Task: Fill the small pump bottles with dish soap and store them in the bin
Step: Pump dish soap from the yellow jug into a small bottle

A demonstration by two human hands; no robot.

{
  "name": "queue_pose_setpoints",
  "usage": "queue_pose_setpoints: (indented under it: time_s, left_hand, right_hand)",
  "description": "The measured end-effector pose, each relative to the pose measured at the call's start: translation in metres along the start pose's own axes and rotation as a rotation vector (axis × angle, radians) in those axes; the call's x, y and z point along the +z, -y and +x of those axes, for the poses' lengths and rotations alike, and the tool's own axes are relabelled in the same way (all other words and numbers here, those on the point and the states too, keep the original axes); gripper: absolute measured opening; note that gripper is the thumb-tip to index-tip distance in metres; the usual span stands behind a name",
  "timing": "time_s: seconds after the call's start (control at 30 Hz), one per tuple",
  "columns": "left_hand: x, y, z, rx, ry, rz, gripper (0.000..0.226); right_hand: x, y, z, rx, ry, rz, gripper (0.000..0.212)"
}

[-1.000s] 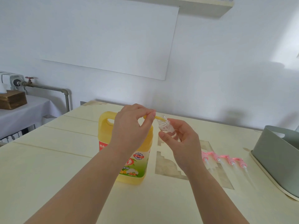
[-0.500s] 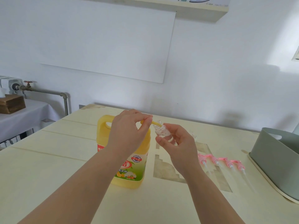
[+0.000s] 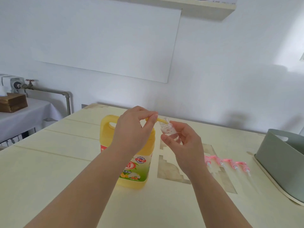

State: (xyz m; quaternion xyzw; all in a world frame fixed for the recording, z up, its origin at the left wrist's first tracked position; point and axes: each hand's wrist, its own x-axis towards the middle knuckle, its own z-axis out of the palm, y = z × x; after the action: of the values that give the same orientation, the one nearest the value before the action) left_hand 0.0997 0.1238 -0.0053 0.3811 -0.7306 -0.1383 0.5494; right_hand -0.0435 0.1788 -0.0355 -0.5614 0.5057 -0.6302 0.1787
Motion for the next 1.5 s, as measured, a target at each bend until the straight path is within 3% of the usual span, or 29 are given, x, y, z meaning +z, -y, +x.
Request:
queue_pose_setpoints:
  time_s: [0.37,0.53,0.73,0.87,1.13,1.4,1.5]
  left_hand:
    - [0.007,0.011,-0.008,0.141,-0.052,0.163,0.036]
    - [0.001,0.006,-0.006,0.086,0.022,0.198,0.025]
    - [-0.019,-0.008,0.013,-0.15,0.264,0.166,0.023]
    - [-0.027,-0.014,0.024,-0.143,0.308,0.142,0.019]
    - [-0.014,-0.006,0.017,-0.186,0.206,-0.01,0.007]
    - [-0.005,0.001,0.005,-0.114,0.091,0.013,0.017]
    - [-0.006,0.0,0.007,-0.116,0.119,0.052,0.018]
  right_hand:
    - [0.004,-0.013,-0.005,0.035,-0.027,0.027,0.033]
    - [0.008,-0.013,-0.006,0.067,-0.035,0.028,0.032]
    - [0.005,-0.005,-0.006,0.047,-0.037,0.001,0.03]
    - [0.003,0.003,-0.002,0.015,-0.033,-0.018,0.03]
    - [0.001,0.002,-0.001,-0.006,-0.028,-0.05,0.033]
    - [0.003,-0.01,-0.003,0.019,-0.043,-0.038,0.035]
    - [0.003,-0.012,-0.005,0.026,-0.031,-0.032,0.034]
